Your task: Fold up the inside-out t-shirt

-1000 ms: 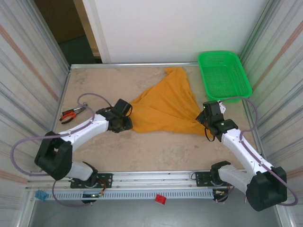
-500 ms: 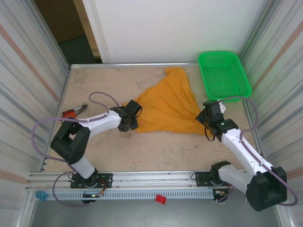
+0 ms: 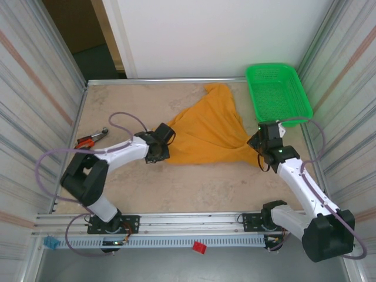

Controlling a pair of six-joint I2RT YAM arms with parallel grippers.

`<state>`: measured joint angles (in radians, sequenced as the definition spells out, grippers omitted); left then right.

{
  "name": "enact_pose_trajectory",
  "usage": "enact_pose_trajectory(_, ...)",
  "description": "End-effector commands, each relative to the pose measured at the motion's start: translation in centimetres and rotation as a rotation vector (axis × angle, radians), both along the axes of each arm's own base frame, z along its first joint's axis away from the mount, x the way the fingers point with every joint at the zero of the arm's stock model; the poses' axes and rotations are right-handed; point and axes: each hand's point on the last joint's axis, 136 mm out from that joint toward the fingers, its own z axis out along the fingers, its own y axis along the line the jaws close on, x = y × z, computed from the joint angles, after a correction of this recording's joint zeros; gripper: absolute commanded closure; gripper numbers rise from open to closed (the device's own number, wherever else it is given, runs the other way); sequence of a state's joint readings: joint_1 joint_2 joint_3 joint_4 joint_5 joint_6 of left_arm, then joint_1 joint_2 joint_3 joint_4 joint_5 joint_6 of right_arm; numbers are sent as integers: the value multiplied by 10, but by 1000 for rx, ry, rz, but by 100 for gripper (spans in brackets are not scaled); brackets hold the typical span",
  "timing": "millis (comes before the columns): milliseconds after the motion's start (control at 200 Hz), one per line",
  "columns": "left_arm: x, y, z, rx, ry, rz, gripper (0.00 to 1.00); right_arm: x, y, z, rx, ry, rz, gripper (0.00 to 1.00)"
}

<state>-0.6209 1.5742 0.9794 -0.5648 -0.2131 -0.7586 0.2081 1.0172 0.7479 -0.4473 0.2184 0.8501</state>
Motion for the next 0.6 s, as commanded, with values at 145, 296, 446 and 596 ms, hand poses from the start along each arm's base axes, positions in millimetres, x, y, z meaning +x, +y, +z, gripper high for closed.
enact_pose_trajectory(145, 4, 45, 98, -199, -115, -115, 100, 24, -48, 42, -9, -78, -128, 100)
enact_pose_trajectory(296, 15, 58, 161, -307, -267, -161, 100, 28, -66, 55, -5, -101, -185, 100)
enact_pose_trajectory(446, 25, 51, 246, -419, -488, -213, 100, 48, -49, 94, 64, -235, -56, 100)
enact_pose_trajectory(596, 33, 42, 349, -505, -764, -273, 100, 65, -13, 167, 136, -428, 162, 100)
